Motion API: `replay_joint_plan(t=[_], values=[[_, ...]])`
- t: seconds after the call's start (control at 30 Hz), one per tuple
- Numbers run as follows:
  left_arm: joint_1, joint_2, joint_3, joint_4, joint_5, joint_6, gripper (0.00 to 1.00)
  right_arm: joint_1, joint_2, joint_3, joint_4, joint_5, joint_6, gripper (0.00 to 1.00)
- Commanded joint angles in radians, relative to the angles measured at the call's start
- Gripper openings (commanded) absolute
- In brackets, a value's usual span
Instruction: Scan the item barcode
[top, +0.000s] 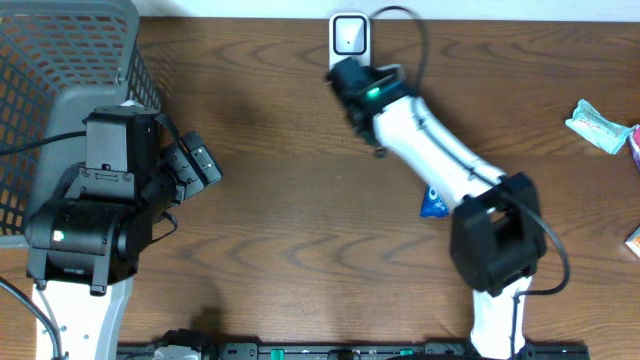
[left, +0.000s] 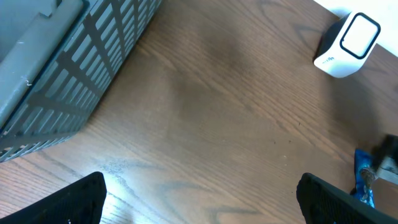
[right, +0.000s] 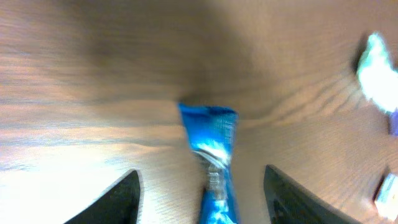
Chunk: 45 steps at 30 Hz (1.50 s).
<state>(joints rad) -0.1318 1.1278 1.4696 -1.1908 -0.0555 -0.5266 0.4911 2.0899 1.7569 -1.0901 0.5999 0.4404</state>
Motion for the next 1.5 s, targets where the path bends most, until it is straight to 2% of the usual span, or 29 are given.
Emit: replay_joint_plan(t=[0.0,0.03,0.17,0.2,0.37,0.43,0.63,0.8,1.2,1.47], values=[[0.005,0.002,0.007,-0.002,-0.013,0.003,0.98,-0.165,0.001,0.012,-0.050,-0.276,-0.034,0.39],[0.005,0.002,0.007,-0.002,-0.012,0.002,0.98,-0.210,0.001,0.012,-0.064,-0.370,-0.090,0.32],[0.005,0.002,0.007,-0.002,-0.013,0.002,0.98,-0.355,0.001,0.012,-0.114,-0.601,-0.264,0.31],[0.005,0.002,0.007,-0.002,-0.013,0.003,0.98,-0.385,0.001,0.012,-0.130,-0.605,-0.266,0.30],[0.005,0.002,0.007,-0.002,-0.013,0.002,0.98,-0.515,0.003,-0.008,-0.173,-0.660,-0.267,0.09],[0.005,0.002,0.007,-0.002,-0.013,0.002,0.98,-0.542,0.003,-0.043,-0.166,-0.706,-0.267,0.05],[0.005,0.002,0.007,-0.002,-0.013,0.002,0.98,-0.526,0.003,-0.228,-0.030,-0.750,-0.266,0.01],[0.005,0.002,0.007,-0.002,-0.013,0.002,0.98,-0.490,0.003,-0.332,0.083,-0.860,-0.265,0.01],[0.005,0.002,0.007,-0.002,-0.012,0.002,0.98,-0.456,0.001,-0.214,0.066,-0.977,-0.251,0.01],[0.005,0.002,0.007,-0.002,-0.013,0.002,0.98,-0.349,0.003,-0.201,0.145,-0.958,-0.248,0.01]])
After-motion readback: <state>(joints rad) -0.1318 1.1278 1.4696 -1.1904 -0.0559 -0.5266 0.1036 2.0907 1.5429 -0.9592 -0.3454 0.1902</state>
